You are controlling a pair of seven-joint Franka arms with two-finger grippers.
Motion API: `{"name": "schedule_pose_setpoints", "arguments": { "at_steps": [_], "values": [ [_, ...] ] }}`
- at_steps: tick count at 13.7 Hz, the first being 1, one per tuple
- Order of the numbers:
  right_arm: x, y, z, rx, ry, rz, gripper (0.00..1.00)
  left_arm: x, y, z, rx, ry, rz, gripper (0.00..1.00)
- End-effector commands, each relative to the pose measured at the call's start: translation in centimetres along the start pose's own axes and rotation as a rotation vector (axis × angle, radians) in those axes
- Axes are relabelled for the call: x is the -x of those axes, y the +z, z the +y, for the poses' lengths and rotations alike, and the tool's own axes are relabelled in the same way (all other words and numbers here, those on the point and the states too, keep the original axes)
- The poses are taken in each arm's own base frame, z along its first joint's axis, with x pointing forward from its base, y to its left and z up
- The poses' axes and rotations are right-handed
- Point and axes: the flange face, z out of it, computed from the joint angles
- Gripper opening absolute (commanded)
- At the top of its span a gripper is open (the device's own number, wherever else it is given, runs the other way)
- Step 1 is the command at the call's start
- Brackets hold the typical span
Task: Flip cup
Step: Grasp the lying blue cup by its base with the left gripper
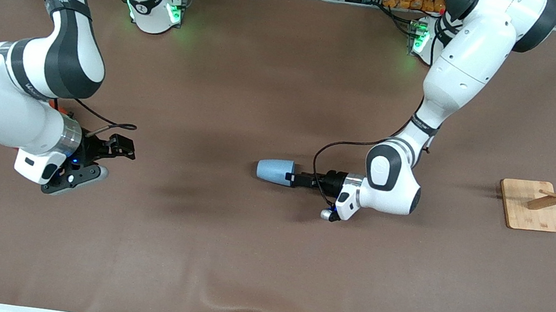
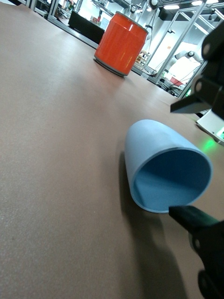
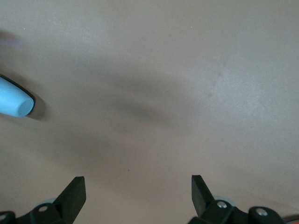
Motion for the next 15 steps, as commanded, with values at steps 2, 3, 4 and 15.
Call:
{"name": "schedule_pose_setpoints", "arguments": {
  "at_steps": [2,3,4,15],
  "values": [
    [0.4,-0.2,0.1,-0.028,0.033,-0.002,1.00,0.0,1.5,0.5,0.039,-0.009,0.029,0.74],
    [0.4,-0.2,0.1,-0.029,0.033,0.000,1.00,0.4,2.1,0.7,0.049,-0.017,0.024,0.67],
    [0.3,-0.3,-0.2,-0.028,0.030,0.004,1.00,0.5,2.4,0.8,0.065,-0.028,0.027,0.57],
    [3.0,2.8,3.2,-0.064,0.095,-0.099,1.00,0.0,-4.3,4.7,-0.057,0.126,0.112,0.00]
  ]
}}
